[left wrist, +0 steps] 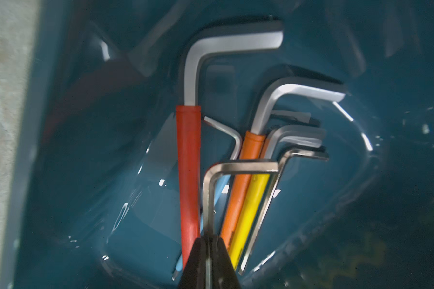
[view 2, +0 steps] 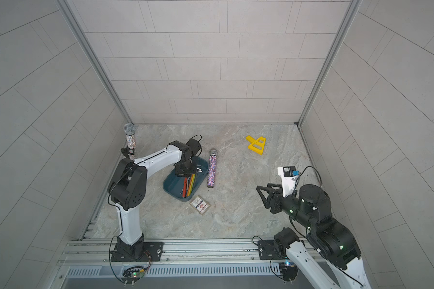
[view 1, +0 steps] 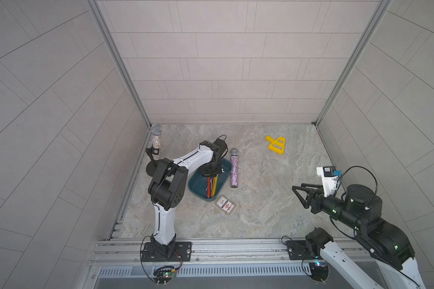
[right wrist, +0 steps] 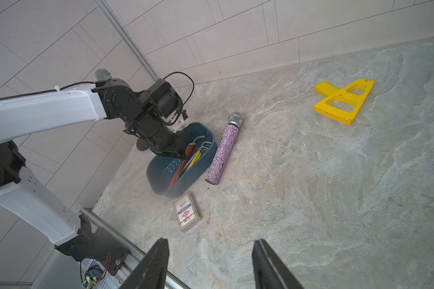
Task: Put the hex key on the desktop into the storage box
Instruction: Place the Allen key in the storage box, then reset both arms
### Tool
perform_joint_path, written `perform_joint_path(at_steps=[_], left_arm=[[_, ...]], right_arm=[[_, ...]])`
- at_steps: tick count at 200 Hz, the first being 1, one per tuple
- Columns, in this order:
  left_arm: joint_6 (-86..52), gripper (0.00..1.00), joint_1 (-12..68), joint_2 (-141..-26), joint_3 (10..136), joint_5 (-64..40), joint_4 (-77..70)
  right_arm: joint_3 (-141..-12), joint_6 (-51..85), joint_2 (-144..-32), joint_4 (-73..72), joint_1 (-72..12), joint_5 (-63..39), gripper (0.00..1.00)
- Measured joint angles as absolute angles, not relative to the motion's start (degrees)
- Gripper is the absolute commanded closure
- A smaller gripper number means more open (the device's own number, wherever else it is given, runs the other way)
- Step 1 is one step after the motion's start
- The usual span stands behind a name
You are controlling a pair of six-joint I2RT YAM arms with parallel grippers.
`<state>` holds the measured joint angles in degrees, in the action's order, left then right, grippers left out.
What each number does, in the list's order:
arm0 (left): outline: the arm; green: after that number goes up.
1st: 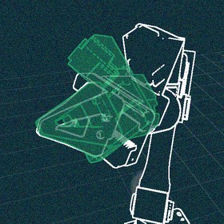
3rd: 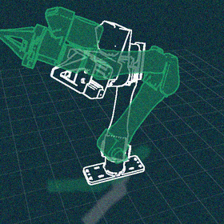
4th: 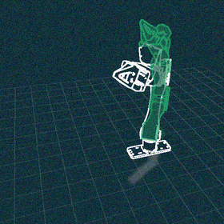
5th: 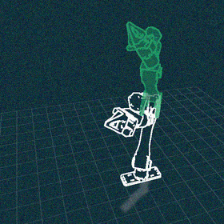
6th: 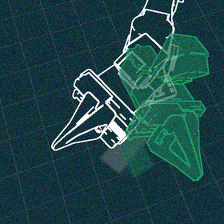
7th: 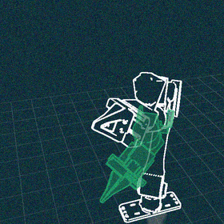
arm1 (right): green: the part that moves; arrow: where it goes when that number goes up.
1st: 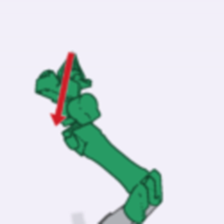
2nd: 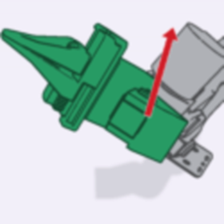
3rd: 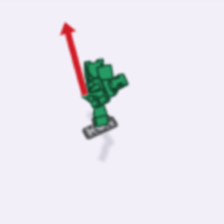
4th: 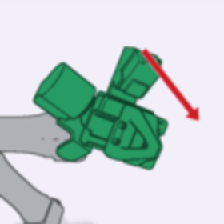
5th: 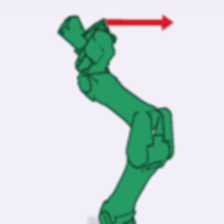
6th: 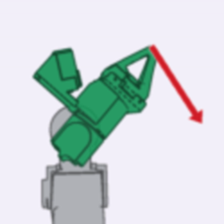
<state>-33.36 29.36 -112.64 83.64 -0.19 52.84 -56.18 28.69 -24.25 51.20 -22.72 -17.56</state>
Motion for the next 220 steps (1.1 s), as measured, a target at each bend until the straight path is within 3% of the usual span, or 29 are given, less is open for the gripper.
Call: perform_joint_path(at_steps=[45,124,151,158,163,176,178,180,182,184,187,220], left_arm=[[-33.3,0.72,29.4,-112.6,82.9,-0.1,51.1],[-32.9,0.69,29.4,-110.5,83.1,0.9,51.0],[-32.9,0.63,29.4,-107.6,84.1,1.5,51.9],[-32.8,0.61,29.3,-106.5,84.4,1.9,52.1],[-32.6,0.61,29.3,-105.7,84.6,2.3,52.2],[-32.5,0.61,29.3,-102.7,84.6,4.1,52.3],[-32.5,0.57,29.3,-102.2,84.6,4.2,52.3],[-32.5,0.46,29.2,-101.5,84.6,4.6,52.3],[-32.5,0.32,29.2,-100.9,84.6,5.0,52.3],[-32.5,0.12,29.2,-100.5,84.5,5.2,52.2],[-32.3,0.02,29.2,-99.4,84.4,5.7,52.1],[-30.4,0.00,27.8,-84.0,76.2,8.5,45.5]], right_arm=[[-55.2,28.7,-24.3,51.2,-22.7,-17.6,0.42],[-55.1,28.7,-24.6,51.2,-22.7,-16.7,0.40],[-55.2,28.9,-25.6,51.3,-22.7,-14.9,0.30],[-55.3,29.0,-26.0,51.5,-22.7,-13.7,0.21],[-55.4,29.3,-26.3,51.7,-22.7,-13.0,0.02],[-55.5,29.6,-27.2,52.3,-22.7,-10.4,0.00],[-55.5,29.4,-27.3,52.4,-22.7,-10.0,0.00],[-55.6,29.4,-27.5,52.5,-22.7,-9.6,0.00],[-55.6,29.6,-27.6,52.6,-22.7,-9.2,0.00],[-55.6,29.6,-27.7,52.8,-22.7,-8.8,0.00],[-55.6,29.5,-27.9,52.9,-22.7,-8.1,0.00],[-56.7,28.8,-30.3,53.9,-22.7,-0.8,0.00]])
